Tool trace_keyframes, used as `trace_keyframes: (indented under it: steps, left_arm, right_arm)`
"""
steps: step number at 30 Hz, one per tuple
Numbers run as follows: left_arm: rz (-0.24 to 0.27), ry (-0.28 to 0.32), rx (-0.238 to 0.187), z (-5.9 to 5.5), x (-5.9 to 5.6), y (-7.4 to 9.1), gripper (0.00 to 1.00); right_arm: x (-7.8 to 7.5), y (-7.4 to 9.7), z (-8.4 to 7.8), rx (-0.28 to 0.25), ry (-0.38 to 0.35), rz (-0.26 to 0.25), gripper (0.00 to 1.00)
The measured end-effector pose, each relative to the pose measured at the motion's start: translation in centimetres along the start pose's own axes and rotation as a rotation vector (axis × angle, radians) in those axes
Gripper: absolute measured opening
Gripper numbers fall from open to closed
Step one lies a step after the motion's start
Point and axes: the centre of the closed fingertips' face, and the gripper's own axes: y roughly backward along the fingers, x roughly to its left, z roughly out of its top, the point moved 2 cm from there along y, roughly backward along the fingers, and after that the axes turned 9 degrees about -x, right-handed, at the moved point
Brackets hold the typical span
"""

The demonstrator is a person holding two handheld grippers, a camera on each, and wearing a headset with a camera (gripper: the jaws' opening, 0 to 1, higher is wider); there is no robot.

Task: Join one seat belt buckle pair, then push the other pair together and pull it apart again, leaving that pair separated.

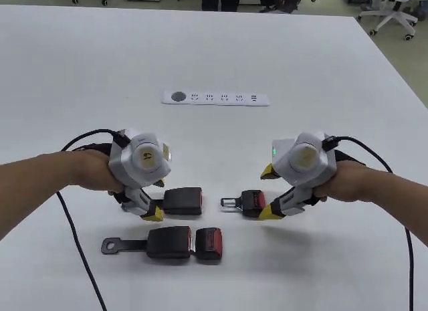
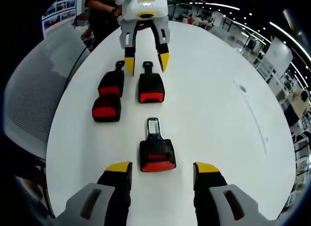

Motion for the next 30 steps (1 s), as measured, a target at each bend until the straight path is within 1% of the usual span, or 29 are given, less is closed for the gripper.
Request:
trace_keyframes:
  steps: [3, 4, 9, 11, 13, 14, 16, 18, 20, 21, 24, 26, 28, 30]
  left_arm:
    - [0.010, 0.022, -0.013, -0.1, -0.2, 0.6, 0.46]
    - [0.015, 0.028, -0.019, 0.0, -0.4, 0.8, 0.46]
    - [0.040, 0.075, -0.074, -0.3, -0.5, 1.7, 0.47]
    - [0.047, 0.094, -0.096, -0.4, -0.6, 2.1, 0.48]
    - [0.060, 0.115, -0.118, -0.6, -0.7, 2.4, 0.49]
    - [0.069, 0.134, -0.136, -0.5, -0.9, 2.8, 0.49]
    - [0.083, 0.162, -0.164, -0.5, -1.0, 3.3, 0.50]
    - [0.092, 0.182, -0.186, -0.8, -1.1, 3.4, 0.52]
    - [0.108, 0.212, -0.211, -0.9, -1.5, 3.7, 0.54]
    - [0.116, 0.227, -0.224, -1.1, -1.6, 3.9, 0.55]
    - [0.143, 0.261, -0.262, -1.4, -1.9, 4.3, 0.59]
    - [0.166, 0.285, -0.303, -1.5, -2.2, 4.6, 0.63]
    - [0.184, 0.304, -0.326, -1.6, -2.5, 4.9, 0.64]
    - [0.204, 0.327, -0.352, -2.1, -2.8, 5.2, 0.66]
  right_arm:
    - [0.0, 0.3, -0.4, -0.006, -0.007, -0.013, 0.51]
    - [0.1, 0.5, -0.5, -0.011, -0.015, -0.017, 0.51]
    - [0.6, 0.9, -0.9, -0.031, -0.046, -0.032, 0.53]
    - [0.6, 1.1, -1.0, -0.040, -0.063, -0.042, 0.55]
    - [0.9, 1.2, -1.1, -0.046, -0.074, -0.047, 0.55]
    - [1.0, 1.3, -1.1, -0.052, -0.080, -0.050, 0.55]
    - [1.2, 1.5, -1.1, -0.062, -0.089, -0.057, 0.56]
    - [1.3, 1.7, -1.1, -0.075, -0.102, -0.068, 0.57]
    - [1.5, 1.9, -1.2, -0.091, -0.117, -0.078, 0.58]
    - [1.5, 1.9, -1.3, -0.095, -0.123, -0.082, 0.59]
    - [2.0, 2.3, -1.3, -0.111, -0.139, -0.101, 0.60]
    - [2.2, 2.5, -1.4, -0.123, -0.148, -0.108, 0.62]
    - [2.6, 2.9, -1.5, -0.134, -0.163, -0.124, 0.63]
    - [2.8, 3.1, -1.6, -0.146, -0.173, -0.136, 0.63]
